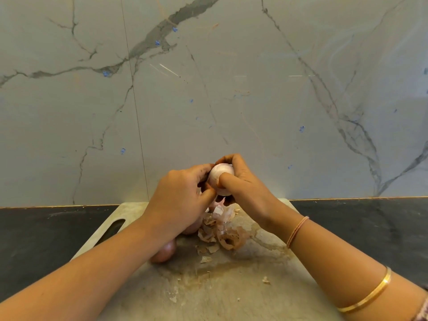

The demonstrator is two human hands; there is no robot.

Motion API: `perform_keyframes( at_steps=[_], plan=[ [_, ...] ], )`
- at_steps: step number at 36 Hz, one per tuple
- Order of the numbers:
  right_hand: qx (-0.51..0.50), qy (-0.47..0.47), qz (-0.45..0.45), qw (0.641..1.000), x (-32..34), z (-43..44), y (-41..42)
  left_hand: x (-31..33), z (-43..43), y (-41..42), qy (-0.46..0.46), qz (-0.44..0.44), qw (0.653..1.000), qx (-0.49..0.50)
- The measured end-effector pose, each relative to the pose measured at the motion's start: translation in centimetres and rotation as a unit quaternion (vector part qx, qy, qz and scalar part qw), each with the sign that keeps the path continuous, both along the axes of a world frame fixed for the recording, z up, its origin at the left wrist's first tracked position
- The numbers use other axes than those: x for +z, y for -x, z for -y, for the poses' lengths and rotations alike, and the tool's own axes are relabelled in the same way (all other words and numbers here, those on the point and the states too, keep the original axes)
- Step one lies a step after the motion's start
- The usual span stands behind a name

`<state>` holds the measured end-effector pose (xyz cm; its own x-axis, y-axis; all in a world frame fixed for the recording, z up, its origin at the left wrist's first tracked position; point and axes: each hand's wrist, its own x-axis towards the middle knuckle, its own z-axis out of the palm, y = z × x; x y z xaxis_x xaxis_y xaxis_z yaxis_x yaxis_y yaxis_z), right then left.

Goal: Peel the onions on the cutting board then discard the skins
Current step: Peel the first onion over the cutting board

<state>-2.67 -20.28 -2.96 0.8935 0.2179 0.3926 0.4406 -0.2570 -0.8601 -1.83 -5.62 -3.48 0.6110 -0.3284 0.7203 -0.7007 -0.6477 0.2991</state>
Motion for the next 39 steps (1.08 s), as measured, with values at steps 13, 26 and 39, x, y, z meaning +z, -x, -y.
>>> perform_keyframes(
  at_steps=[13,26,39],
  plan=[
    [0.051,-0.024,-0.061,0.997,-0.1,0.9,-0.3,0.1,-0.9,-0.8,-0.003,0.002,1.000,0.027],
    [0.054,-0.048,-0.040,0.997,-0.2,1.5,-0.6,0.6,-1.2,-0.9,0.034,-0.028,0.999,-0.023],
    [0.059,-0.035,-0.039,0.997,0.4,0.7,0.1,0.1,-1.1,-1.6,-0.031,0.010,0.997,-0.068]
  ],
)
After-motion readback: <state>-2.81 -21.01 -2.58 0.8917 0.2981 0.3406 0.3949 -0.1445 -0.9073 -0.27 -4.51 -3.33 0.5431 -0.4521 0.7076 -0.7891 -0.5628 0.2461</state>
